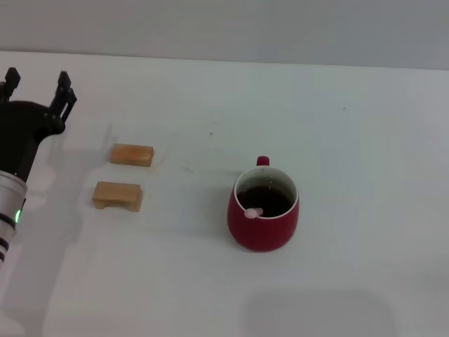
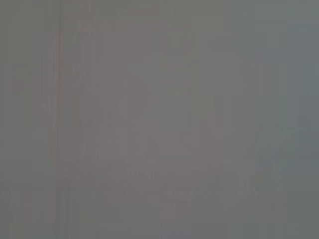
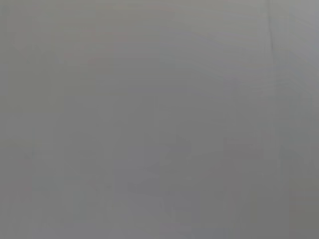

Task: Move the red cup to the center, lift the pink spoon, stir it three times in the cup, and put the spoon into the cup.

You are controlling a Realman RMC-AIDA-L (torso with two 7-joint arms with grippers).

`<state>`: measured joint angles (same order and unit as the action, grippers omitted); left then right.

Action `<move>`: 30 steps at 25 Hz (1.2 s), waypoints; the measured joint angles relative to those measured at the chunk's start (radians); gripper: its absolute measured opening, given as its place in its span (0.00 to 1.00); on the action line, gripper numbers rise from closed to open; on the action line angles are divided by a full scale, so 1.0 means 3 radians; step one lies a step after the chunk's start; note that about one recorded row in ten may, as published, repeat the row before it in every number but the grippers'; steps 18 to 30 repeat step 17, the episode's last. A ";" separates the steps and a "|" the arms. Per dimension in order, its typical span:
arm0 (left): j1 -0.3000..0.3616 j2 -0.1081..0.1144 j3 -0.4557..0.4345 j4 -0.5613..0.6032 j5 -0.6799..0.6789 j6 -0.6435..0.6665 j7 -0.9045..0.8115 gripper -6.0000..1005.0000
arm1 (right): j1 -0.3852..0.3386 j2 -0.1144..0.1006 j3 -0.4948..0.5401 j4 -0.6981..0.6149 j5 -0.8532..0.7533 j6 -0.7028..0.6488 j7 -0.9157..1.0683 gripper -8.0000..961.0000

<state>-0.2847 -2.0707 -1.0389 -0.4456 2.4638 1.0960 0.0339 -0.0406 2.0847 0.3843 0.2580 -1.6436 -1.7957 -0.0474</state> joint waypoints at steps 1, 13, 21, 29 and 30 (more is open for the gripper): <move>0.0000 0.0000 0.0019 0.0028 0.0007 0.0002 0.0004 0.81 | 0.0014 0.0002 0.0000 -0.0001 0.0000 0.0009 0.0000 0.09; 0.0015 -0.0002 0.0103 0.0199 -0.0012 -0.0030 -0.0065 0.81 | 0.0071 0.0005 0.0030 -0.0003 0.0026 0.0151 -0.0006 0.09; 0.0047 -0.0006 0.0135 0.0180 -0.0004 -0.0021 -0.0072 0.81 | 0.0132 -0.0008 0.0051 -0.0048 0.0051 0.0298 0.0051 0.09; 0.0047 -0.0006 0.0135 0.0180 -0.0004 -0.0021 -0.0072 0.81 | 0.0132 -0.0008 0.0051 -0.0048 0.0051 0.0298 0.0051 0.09; 0.0047 -0.0006 0.0135 0.0180 -0.0004 -0.0021 -0.0072 0.81 | 0.0132 -0.0008 0.0051 -0.0048 0.0051 0.0298 0.0051 0.09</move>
